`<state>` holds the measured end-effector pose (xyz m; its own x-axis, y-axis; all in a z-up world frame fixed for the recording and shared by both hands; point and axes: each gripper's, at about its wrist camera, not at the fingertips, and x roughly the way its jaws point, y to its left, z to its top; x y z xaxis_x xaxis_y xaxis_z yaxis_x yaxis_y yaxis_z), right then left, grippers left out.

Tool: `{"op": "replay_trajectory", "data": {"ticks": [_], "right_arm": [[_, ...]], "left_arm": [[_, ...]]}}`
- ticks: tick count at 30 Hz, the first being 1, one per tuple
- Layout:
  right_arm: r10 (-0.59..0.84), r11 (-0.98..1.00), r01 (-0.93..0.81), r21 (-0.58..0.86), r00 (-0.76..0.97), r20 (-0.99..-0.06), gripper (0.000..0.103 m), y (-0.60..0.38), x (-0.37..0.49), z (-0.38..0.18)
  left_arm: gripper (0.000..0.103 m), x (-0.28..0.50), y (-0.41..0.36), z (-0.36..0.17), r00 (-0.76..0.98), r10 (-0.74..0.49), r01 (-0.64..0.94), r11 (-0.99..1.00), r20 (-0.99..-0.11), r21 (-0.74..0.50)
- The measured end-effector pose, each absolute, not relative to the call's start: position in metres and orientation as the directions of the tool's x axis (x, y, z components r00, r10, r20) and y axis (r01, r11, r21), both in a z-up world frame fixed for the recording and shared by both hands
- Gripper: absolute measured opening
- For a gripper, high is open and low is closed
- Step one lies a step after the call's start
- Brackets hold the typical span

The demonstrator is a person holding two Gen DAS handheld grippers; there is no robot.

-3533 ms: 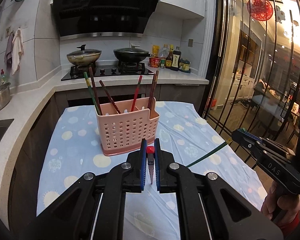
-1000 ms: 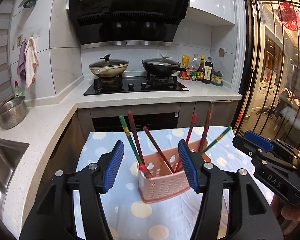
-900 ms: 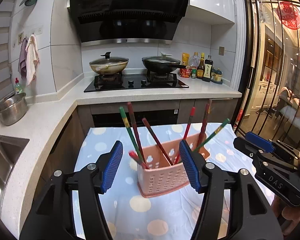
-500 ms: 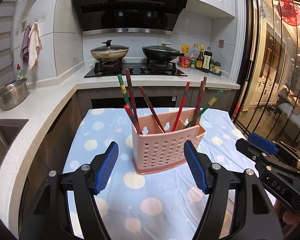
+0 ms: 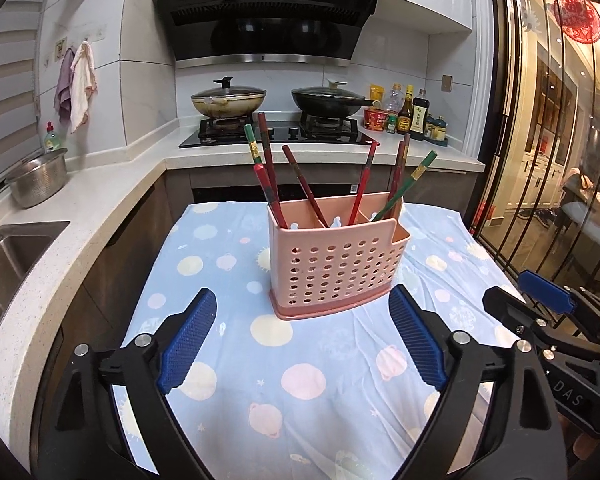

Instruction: Organize utensils

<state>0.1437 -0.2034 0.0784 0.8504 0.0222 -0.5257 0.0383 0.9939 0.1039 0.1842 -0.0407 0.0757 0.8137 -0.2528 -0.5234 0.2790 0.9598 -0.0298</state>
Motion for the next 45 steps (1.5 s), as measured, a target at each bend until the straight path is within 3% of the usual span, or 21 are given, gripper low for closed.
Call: {"op": "replay_trajectory", "data": {"ticks": [6,19,31,34,45], "right_arm": [[0.014,0.994,0.047,0.100,0.847,-0.532,0.061,-0.201,0.132,0.074],[-0.063,0.997,0.081,0.013,0.854,-0.516,0.084,-0.188,0.113,0.074],[-0.059,0.996,0.089,0.031,0.844,-0.533,0.086,-0.190,0.110,0.067],[-0.046,0.995,0.086,0.049,0.837,-0.545,0.097,-0.191,0.110,0.065],[-0.053,0.994,0.098,0.056,0.843,-0.536,0.097,-0.195,0.108,0.062]], "left_arm": [[0.088,0.173,-0.040,0.069,0.814,-0.241,0.270,0.962,-0.528,-0.022],[0.093,0.158,-0.038,0.060,0.811,-0.223,0.253,0.967,-0.540,-0.019],[0.096,0.154,-0.036,0.052,0.799,-0.220,0.251,0.968,-0.559,-0.023],[0.096,0.154,-0.036,0.050,0.799,-0.212,0.244,0.970,-0.563,-0.019],[0.096,0.152,-0.039,0.047,0.803,-0.194,0.236,0.972,-0.564,0.002]]}}
